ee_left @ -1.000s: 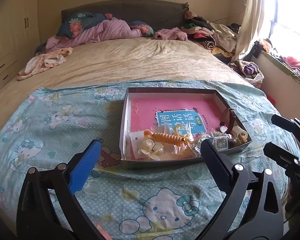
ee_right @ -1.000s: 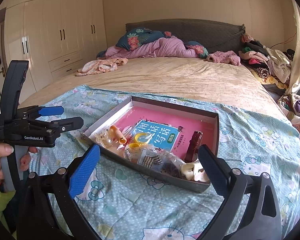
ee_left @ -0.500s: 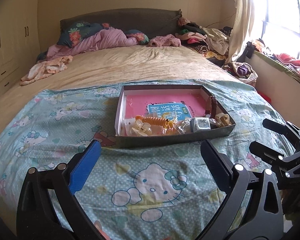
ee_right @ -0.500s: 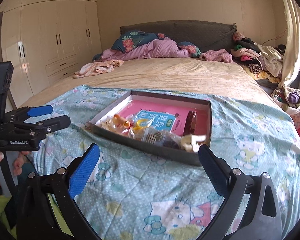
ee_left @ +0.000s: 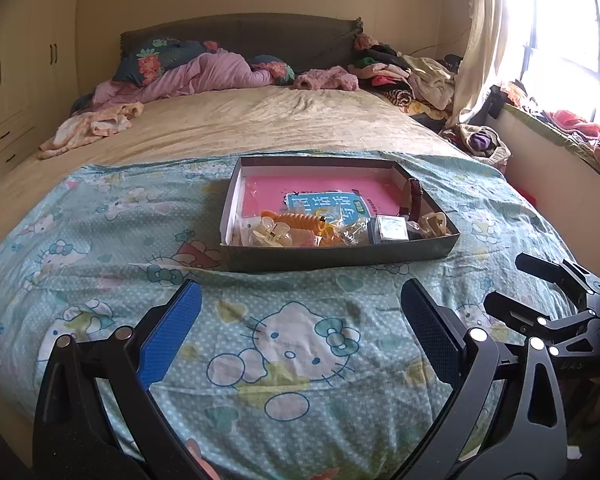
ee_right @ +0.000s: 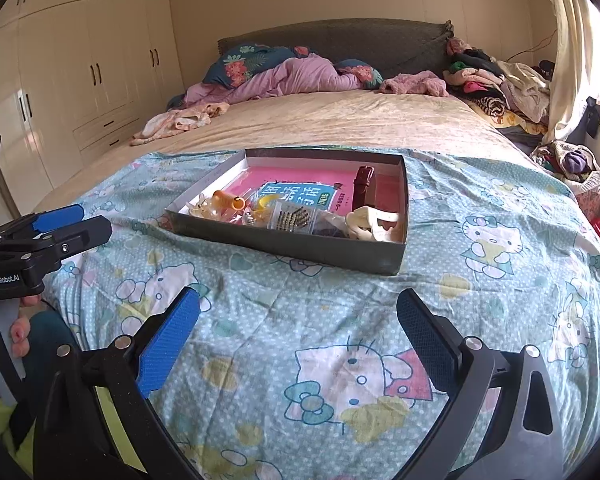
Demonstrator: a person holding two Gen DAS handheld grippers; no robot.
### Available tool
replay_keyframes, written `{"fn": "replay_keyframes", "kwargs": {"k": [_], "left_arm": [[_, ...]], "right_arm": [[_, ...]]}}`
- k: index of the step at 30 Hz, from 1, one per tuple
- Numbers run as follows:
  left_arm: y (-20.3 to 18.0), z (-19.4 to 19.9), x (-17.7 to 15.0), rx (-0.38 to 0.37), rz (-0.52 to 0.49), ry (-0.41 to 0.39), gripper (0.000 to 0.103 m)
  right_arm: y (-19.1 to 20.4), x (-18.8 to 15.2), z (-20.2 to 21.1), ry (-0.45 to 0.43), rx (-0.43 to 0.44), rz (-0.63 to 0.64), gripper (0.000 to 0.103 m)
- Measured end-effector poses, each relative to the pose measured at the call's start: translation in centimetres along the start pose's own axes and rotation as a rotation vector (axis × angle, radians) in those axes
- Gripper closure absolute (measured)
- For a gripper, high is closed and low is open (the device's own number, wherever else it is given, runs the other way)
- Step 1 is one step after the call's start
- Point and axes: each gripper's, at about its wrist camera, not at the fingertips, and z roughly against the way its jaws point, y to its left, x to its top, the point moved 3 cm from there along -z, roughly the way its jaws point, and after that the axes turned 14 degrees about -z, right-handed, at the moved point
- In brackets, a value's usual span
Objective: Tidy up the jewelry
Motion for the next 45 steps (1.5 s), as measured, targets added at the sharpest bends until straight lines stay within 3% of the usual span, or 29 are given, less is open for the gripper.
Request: {"fn": "replay_keyframes", "kwargs": {"k": [45], "left_arm": [[-0.48,0.16,-0.56,-0.020,0.002,0.016,0.010]], "right_arm": [[0.14,0.05,0.66,0.005,0.005,0.004,0.005]]}}
